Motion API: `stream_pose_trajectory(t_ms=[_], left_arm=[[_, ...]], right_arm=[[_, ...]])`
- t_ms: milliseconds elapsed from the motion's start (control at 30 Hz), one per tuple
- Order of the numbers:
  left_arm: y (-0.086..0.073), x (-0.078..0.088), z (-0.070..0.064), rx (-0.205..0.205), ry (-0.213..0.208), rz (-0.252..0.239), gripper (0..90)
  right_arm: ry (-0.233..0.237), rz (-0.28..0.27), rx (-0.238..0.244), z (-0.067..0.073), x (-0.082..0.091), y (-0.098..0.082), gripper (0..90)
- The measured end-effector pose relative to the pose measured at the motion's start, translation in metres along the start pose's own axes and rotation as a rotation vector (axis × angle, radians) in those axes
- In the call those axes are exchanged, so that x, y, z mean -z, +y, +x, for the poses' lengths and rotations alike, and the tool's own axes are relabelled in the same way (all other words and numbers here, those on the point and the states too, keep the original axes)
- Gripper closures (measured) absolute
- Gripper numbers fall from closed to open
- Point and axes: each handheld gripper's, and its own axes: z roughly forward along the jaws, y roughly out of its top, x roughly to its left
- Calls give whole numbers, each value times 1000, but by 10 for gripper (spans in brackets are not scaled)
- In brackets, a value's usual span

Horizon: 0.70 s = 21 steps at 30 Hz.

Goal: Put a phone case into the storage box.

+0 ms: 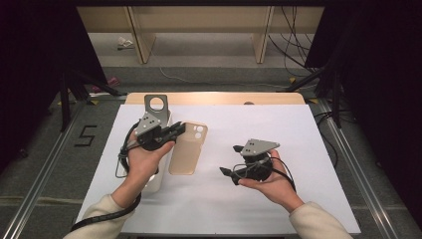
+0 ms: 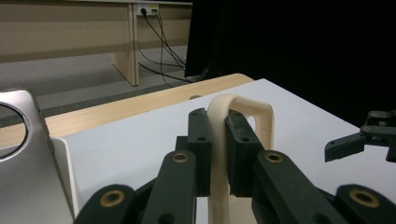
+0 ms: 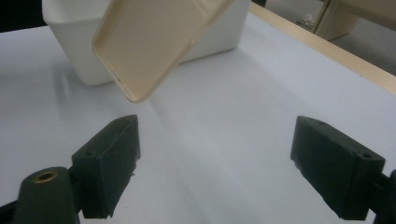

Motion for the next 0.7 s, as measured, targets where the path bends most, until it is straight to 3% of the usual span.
stream_pose_trajectory(t_ms=[700], left_arm=[[19,19,16,21,24,-78,817]], right_arm=[[-84,-43,-93,-17,24,-14,165]])
